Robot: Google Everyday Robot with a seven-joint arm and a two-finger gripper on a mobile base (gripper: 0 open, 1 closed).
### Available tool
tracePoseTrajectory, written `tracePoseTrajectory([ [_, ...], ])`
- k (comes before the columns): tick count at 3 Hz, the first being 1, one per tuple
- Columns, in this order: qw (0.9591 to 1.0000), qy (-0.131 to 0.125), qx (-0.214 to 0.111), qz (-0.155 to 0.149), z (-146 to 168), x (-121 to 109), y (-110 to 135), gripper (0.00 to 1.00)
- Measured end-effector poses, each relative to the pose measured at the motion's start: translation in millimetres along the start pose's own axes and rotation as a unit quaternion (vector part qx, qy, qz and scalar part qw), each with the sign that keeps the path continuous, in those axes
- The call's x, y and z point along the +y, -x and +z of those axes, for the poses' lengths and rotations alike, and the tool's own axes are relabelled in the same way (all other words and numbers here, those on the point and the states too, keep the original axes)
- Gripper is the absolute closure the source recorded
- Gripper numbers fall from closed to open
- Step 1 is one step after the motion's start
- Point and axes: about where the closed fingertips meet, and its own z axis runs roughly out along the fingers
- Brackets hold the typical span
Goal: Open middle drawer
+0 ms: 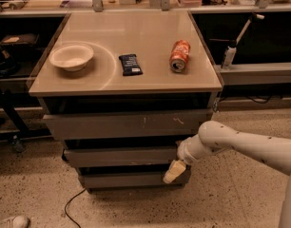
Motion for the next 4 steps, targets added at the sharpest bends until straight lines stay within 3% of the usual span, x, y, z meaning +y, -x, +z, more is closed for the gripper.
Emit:
tracePoseTrajectory([
  [2,0.9999,0.004,-0.001,-0.01,17,-20,1,0.0],
  [4,0.9992,0.036,0.016,-0.001,39,-11,-9,0.0],
])
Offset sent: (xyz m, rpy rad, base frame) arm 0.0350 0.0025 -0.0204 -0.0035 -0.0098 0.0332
